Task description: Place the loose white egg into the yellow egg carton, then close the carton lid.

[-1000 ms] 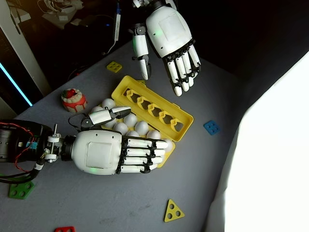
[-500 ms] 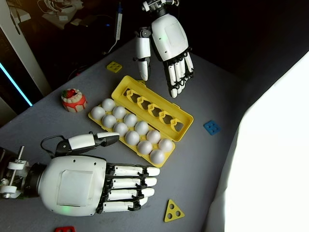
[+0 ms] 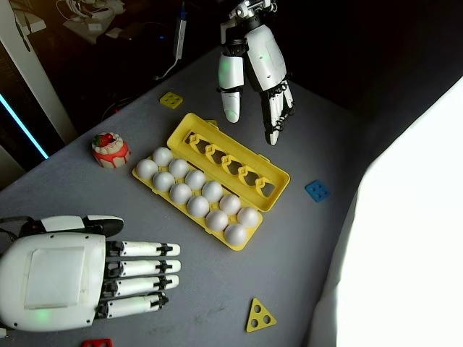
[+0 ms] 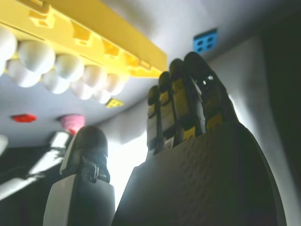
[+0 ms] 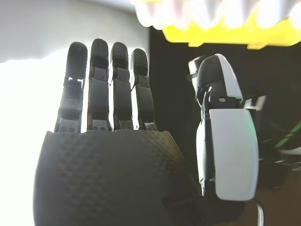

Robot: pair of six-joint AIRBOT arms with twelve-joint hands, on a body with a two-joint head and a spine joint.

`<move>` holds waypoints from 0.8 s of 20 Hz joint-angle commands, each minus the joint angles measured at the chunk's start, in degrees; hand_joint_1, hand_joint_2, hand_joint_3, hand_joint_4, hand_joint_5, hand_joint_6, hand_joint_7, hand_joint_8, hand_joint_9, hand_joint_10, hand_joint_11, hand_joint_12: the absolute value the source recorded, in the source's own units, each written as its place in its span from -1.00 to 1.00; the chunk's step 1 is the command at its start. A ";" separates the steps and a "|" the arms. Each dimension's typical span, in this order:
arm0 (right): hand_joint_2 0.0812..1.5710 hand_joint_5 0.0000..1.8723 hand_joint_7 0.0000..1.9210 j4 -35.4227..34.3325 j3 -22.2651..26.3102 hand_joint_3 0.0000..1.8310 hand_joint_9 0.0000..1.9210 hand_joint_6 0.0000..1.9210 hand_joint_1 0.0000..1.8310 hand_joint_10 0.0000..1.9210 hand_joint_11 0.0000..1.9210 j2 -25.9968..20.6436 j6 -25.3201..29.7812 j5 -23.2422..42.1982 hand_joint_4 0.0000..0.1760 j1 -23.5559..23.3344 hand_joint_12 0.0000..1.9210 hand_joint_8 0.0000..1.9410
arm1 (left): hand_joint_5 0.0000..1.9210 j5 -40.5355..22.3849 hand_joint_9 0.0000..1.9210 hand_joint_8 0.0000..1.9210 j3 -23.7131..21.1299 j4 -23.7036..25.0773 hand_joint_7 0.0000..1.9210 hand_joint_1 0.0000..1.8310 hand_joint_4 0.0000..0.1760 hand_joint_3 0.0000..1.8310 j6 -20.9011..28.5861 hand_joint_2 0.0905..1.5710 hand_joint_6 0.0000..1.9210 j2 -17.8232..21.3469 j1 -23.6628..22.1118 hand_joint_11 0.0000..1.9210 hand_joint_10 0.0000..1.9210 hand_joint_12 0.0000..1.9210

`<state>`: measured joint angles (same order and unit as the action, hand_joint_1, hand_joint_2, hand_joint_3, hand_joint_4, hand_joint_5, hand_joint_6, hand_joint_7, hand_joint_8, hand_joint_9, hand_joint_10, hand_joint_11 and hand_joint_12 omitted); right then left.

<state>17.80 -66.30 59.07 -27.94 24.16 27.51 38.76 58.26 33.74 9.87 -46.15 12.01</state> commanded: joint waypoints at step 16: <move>0.45 -0.60 -0.47 -1.75 2.04 -1.00 -0.75 -0.63 -0.45 -0.35 -1.00 -4.39 4.37 -4.84 -1.00 -4.92 0.46 -1.00 | -0.41 -1.01 -0.75 -0.13 2.22 1.83 -0.61 -0.74 -1.00 -1.00 17.75 0.70 -0.97 -0.41 6.62 -0.98 0.26 0.86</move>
<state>16.75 -64.25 55.18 -24.01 13.65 23.35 39.59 60.29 33.47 27.24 -46.33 19.05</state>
